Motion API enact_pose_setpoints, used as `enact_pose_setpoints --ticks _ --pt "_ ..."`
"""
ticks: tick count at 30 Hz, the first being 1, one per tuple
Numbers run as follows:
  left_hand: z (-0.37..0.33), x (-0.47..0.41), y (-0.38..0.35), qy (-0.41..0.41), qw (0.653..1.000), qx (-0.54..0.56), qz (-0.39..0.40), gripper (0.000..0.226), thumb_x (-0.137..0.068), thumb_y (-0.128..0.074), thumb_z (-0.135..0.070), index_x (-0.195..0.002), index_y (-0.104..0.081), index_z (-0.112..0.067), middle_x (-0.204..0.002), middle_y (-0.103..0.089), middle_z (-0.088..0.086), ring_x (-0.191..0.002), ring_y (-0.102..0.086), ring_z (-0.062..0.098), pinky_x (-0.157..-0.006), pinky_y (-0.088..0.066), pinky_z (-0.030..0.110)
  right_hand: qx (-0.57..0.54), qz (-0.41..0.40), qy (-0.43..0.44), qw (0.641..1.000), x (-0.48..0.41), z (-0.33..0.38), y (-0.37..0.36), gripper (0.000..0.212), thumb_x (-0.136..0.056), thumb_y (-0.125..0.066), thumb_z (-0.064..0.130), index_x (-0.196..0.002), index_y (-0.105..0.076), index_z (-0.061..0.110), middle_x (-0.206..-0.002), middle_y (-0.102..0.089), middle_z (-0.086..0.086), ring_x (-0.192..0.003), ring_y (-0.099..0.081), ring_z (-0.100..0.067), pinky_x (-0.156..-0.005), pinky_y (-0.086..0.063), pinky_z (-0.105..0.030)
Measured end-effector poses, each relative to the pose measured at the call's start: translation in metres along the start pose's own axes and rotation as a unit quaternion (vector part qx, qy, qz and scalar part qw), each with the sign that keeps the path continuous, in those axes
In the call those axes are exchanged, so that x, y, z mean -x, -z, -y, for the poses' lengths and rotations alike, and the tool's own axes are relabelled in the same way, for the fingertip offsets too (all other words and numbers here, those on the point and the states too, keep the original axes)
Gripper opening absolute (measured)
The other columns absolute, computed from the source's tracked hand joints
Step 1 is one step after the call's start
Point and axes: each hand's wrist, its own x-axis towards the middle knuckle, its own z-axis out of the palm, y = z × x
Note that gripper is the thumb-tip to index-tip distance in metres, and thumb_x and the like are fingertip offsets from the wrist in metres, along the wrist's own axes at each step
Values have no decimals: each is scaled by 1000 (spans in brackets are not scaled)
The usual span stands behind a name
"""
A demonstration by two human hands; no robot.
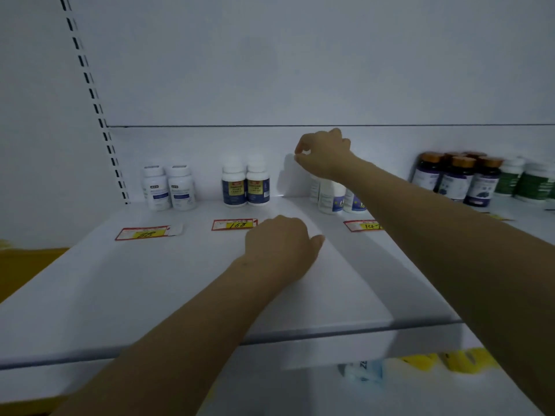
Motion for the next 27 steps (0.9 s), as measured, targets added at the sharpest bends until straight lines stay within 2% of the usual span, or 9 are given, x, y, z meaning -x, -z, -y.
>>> enact_pose_setpoints --ticks 3,6,8,11,14,20,27 --pt "-29 -15 -6 6 999 45 -17 56 -97 -28 -54 -120 -52 -10 -119 -56 7 -109 -52 24 -82 -41 34 -4 8 -10 1000 3 -29 9 33 -97 -44 35 -124 -56 21 -130 -56 -6 -126 -39 -31 -100 -30 -40" --pt "-44 -34 -18 25 996 81 -23 57 -98 -27 -50 -128 -46 -6 -130 -48 10 -122 -44 26 -96 -37 37 -2 22 0 1000 6 -51 9 35 -98 -44 38 -125 -55 19 -130 -56 -6 -124 -44 -30 -100 -31 -41" --pt "-48 -44 -26 40 996 78 -11 61 -99 -26 -49 -138 -36 -2 -144 -37 14 -133 -33 28 -107 -29 39 11 41 14 999 8 -60 7 38 -98 -42 41 -127 -54 19 -130 -55 -7 -123 -45 -30 -101 -30 -41" --pt "-48 -55 -38 63 996 58 29 70 -99 -18 -51 -148 -14 -1 -157 -11 18 -145 -10 31 -118 -13 41 25 61 39 997 8 -70 2 39 -98 -39 42 -127 -53 19 -127 -56 -9 -120 -47 -30 -101 -29 -42" --pt "-47 -57 -43 70 995 45 59 78 -95 -11 -59 -150 -4 -5 -159 1 14 -147 2 27 -120 -5 40 11 55 62 996 7 -76 -4 38 -98 -39 42 -125 -52 19 -124 -56 -10 -117 -48 -30 -100 -28 -41" --pt "-48 -54 -43 55 994 23 94 84 -90 -6 -67 -151 1 -9 -160 3 8 -147 2 21 -120 -3 38 7 34 81 996 8 -82 -11 34 -99 -38 42 -123 -49 20 -115 -60 -8 -111 -52 -29 -100 -26 -41" --pt "-50 -53 -41 50 994 22 92 85 -90 -6 -68 -151 1 -9 -160 3 8 -147 1 21 -120 -2 37 -11 25 89 996 9 -83 -7 35 -98 -42 44 -124 -51 22 -120 -61 -6 -115 -51 -25 -104 -22 -40"
